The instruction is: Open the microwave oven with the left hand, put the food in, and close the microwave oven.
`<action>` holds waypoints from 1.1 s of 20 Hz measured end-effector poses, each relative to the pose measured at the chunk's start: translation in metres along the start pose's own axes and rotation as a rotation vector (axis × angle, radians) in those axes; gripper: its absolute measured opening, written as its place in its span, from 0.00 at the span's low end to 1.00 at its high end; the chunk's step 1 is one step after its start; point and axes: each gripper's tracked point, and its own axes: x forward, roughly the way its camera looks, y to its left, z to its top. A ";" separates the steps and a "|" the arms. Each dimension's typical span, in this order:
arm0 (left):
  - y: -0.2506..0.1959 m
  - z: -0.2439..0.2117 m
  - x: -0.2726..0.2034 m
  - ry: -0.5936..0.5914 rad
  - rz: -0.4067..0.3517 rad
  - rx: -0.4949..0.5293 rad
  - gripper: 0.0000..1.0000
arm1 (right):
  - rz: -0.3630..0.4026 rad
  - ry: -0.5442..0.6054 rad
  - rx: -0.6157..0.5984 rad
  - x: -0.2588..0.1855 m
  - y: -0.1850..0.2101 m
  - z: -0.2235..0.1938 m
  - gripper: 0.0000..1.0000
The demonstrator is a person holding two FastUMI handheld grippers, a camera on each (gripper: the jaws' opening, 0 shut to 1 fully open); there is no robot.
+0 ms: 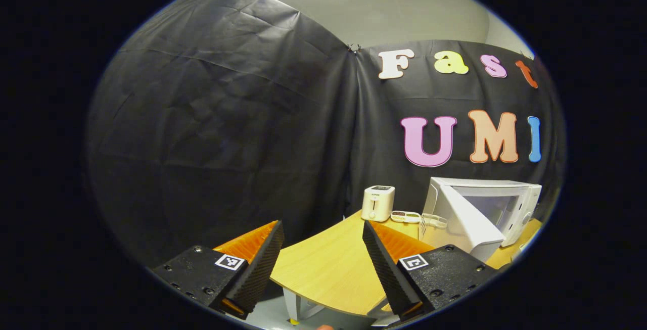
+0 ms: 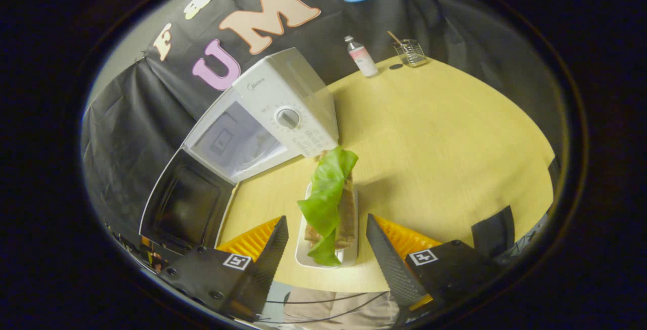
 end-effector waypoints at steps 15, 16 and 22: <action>-0.006 -0.006 0.002 0.022 -0.033 0.016 0.95 | -0.055 -0.135 -0.088 -0.008 0.015 0.010 0.30; -0.007 -0.005 0.002 0.020 -0.038 0.011 0.96 | -0.052 -0.168 -0.090 -0.014 0.019 0.015 0.30; -0.005 -0.003 0.002 0.023 -0.047 0.013 0.92 | 0.032 -0.350 -0.080 -0.040 0.071 0.026 0.37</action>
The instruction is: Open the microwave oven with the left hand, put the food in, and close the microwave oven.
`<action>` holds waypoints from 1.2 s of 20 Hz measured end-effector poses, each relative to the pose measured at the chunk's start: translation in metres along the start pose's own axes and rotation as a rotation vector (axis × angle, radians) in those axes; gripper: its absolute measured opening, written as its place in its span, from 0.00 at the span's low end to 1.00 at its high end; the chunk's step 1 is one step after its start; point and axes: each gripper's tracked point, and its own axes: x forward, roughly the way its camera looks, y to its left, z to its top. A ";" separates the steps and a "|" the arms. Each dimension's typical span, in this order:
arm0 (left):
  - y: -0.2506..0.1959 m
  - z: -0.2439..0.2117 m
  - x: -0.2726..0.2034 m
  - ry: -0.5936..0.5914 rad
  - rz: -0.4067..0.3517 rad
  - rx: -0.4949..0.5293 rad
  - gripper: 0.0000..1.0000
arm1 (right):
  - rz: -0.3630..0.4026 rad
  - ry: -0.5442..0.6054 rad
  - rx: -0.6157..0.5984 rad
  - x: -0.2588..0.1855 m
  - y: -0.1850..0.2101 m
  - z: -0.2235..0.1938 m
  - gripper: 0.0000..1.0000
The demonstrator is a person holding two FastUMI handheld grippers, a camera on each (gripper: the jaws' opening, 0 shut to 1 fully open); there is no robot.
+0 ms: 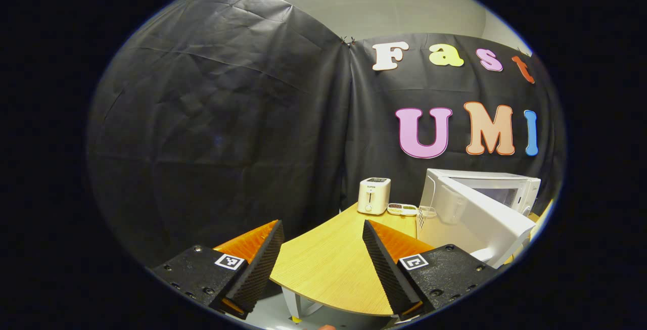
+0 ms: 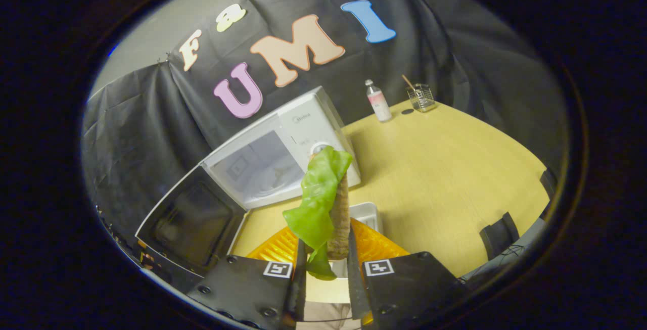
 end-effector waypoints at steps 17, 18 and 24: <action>-0.028 0.001 0.003 0.012 -0.092 0.011 0.93 | 0.215 -0.205 0.096 0.127 0.181 -0.035 0.37; -0.027 0.000 0.002 0.012 -0.089 0.011 0.93 | 0.214 -0.209 0.090 0.138 0.186 -0.036 0.37; -0.023 0.004 0.004 0.002 -0.076 0.021 0.96 | 0.138 -0.261 0.030 0.200 0.188 -0.036 0.37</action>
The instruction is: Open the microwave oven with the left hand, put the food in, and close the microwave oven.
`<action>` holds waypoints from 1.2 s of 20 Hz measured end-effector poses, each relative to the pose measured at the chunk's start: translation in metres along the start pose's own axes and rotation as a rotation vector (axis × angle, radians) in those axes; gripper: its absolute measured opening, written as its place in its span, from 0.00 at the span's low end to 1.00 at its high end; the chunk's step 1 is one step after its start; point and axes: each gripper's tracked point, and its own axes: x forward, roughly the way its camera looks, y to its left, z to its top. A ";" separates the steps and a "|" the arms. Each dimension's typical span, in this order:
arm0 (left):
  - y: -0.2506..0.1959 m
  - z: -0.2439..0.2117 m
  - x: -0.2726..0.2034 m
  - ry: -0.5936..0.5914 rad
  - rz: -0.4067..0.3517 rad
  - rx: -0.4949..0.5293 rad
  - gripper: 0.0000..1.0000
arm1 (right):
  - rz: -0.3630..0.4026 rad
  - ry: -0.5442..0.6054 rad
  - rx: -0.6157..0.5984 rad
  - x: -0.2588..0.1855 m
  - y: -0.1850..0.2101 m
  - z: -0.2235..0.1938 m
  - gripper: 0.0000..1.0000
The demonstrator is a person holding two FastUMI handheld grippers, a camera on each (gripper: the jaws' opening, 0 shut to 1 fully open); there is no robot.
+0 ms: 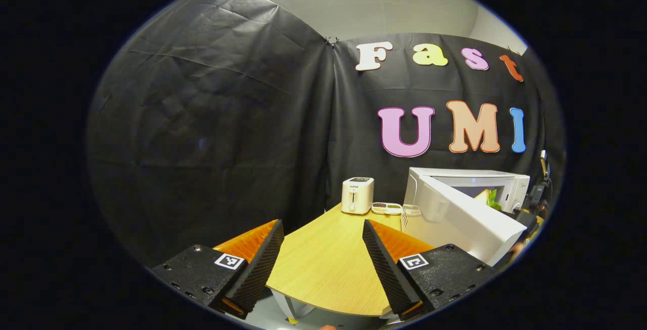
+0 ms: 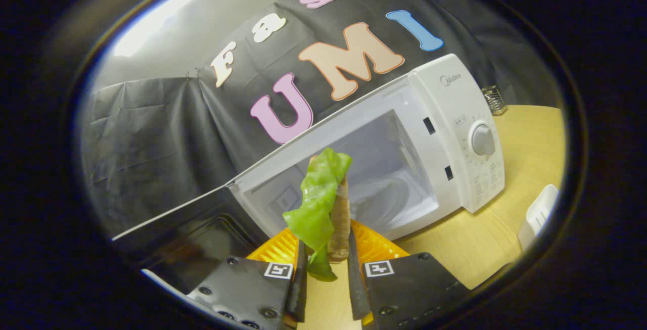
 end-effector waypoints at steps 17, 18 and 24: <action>0.001 -0.007 0.007 0.018 0.000 -0.008 0.95 | -0.145 -0.011 -0.005 0.095 -0.020 -0.007 0.37; 0.002 -0.007 0.007 0.016 0.003 -0.007 0.96 | -0.166 -0.005 -0.017 0.099 -0.026 -0.008 0.37; 0.001 -0.001 0.007 -0.004 -0.002 -0.010 0.96 | -0.268 0.062 -0.069 0.103 -0.061 -0.007 0.54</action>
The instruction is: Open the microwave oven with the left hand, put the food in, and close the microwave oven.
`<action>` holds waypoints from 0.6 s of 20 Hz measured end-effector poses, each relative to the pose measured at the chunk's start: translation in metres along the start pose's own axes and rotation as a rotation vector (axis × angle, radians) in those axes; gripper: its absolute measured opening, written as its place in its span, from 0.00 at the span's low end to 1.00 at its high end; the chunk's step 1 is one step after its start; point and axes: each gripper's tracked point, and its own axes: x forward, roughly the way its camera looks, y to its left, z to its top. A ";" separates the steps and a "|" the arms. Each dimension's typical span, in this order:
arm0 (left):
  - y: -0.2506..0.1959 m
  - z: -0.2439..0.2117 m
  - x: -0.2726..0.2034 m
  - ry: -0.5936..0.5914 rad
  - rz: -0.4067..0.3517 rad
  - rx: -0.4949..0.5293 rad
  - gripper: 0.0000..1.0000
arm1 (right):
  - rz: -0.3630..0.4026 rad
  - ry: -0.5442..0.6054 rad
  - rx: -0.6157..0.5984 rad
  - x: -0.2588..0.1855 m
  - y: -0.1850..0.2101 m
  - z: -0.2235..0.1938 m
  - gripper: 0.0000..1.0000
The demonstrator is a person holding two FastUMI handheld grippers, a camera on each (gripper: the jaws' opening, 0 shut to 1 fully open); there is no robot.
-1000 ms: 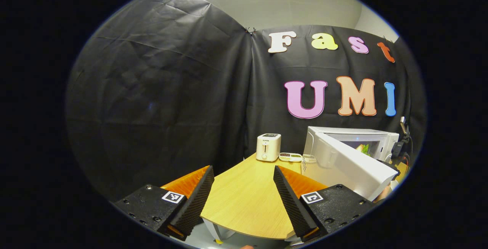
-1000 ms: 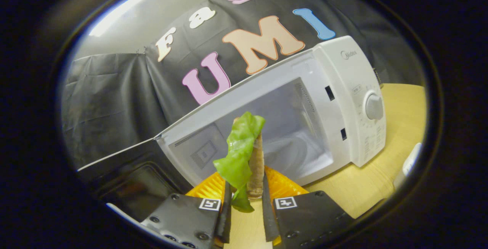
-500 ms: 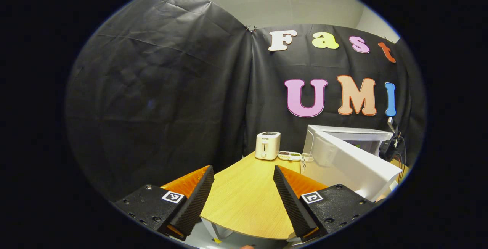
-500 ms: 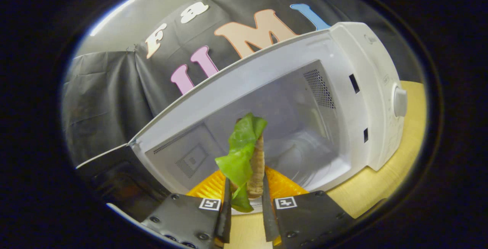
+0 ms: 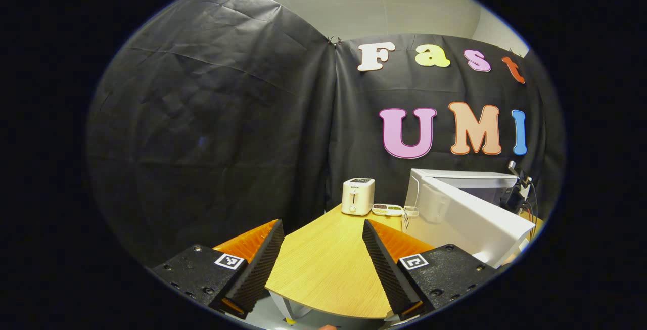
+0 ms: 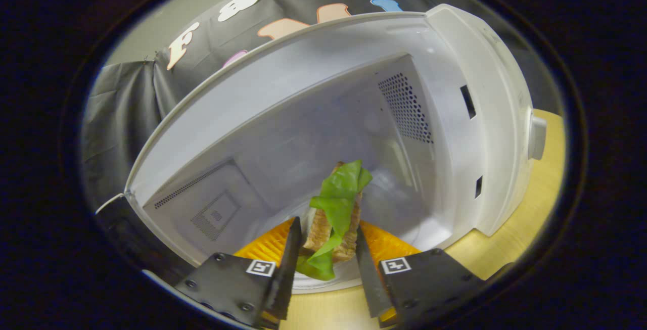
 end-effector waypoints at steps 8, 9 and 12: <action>-0.001 -0.003 0.002 0.007 0.003 0.001 0.96 | -0.026 -0.072 -0.251 -0.018 -0.027 0.017 0.99; 0.001 -0.002 0.001 0.004 0.008 0.003 0.93 | -0.012 -0.079 -0.275 -0.022 -0.027 0.017 0.99; 0.003 -0.001 0.000 0.001 0.015 0.008 0.96 | 0.034 -0.080 -0.303 -0.043 -0.026 0.020 0.99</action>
